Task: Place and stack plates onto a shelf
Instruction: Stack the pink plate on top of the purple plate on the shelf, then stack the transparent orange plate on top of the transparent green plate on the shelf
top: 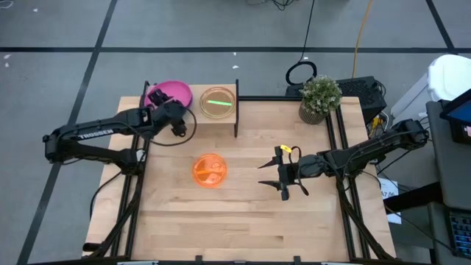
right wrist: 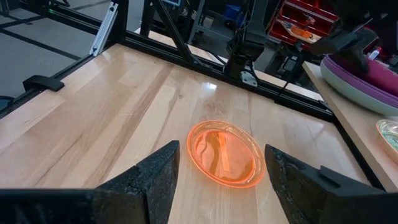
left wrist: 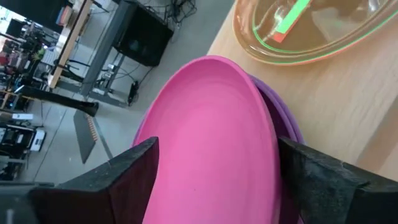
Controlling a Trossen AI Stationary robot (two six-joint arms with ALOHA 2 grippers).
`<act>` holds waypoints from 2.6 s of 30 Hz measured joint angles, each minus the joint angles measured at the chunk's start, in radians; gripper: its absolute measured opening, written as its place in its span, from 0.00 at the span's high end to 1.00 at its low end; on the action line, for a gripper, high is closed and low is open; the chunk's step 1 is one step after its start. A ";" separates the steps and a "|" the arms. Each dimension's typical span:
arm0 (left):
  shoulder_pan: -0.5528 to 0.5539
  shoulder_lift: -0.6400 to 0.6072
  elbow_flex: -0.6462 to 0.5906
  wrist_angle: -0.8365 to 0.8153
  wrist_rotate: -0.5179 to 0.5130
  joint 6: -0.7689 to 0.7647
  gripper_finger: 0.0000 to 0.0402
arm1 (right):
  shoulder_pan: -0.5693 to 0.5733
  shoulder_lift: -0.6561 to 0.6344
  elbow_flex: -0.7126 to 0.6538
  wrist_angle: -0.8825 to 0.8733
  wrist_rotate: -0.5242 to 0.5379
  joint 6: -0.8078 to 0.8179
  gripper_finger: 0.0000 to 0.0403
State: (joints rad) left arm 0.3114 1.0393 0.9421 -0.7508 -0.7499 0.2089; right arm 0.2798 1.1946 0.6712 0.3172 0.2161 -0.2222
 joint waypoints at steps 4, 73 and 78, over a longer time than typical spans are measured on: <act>0.006 -0.034 0.000 0.000 0.008 0.013 0.20 | 0.000 0.000 0.000 0.008 0.000 0.000 0.46; -0.438 -0.142 0.000 0.097 0.330 -0.274 0.20 | -0.177 0.911 0.496 0.042 -0.132 -0.569 0.75; -0.438 -0.142 0.000 0.098 0.330 -0.281 0.20 | -0.185 0.918 0.496 0.042 -0.195 -0.572 0.86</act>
State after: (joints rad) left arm -0.1265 0.8974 0.9421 -0.6533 -0.4202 -0.0718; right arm 0.0953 2.1123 1.1667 0.3597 0.0210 -0.7940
